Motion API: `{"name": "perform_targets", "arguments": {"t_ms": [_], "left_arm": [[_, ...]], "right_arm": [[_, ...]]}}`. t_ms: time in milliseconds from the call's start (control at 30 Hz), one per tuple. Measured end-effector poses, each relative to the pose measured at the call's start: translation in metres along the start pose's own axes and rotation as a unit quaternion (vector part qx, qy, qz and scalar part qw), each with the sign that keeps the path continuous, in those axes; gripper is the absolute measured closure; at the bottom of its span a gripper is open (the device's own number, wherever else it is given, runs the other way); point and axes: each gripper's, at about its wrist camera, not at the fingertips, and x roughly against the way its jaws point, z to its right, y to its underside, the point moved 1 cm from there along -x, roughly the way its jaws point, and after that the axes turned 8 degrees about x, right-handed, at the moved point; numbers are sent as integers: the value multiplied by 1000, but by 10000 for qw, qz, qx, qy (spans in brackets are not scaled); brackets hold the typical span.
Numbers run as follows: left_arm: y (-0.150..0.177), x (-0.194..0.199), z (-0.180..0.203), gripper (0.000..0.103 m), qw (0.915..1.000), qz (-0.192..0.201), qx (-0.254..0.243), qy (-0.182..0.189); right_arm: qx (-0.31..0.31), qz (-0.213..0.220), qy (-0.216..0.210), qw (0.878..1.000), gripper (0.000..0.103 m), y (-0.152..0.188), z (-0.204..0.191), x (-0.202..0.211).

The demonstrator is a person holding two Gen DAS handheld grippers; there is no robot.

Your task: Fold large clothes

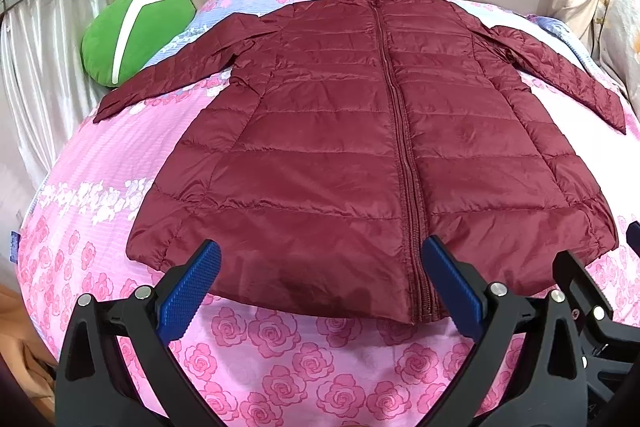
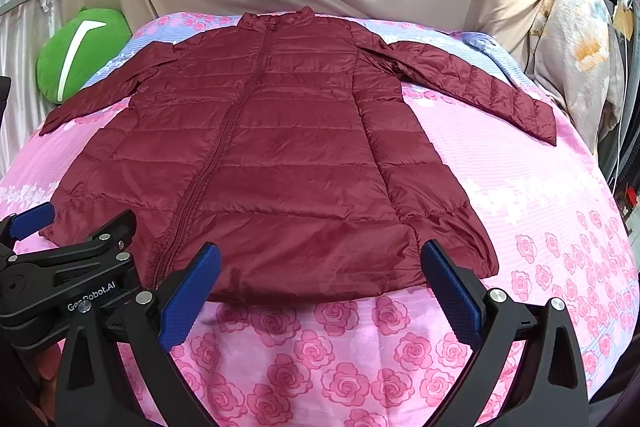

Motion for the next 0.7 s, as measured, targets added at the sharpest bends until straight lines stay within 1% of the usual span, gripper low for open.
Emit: {"name": "perform_targets", "arguments": {"t_ms": [700], "left_arm": [[-1,0,-2,6,10000,2,22,-40]], "right_arm": [[4,5,-33,10000,5,-1,-4,0]]}}
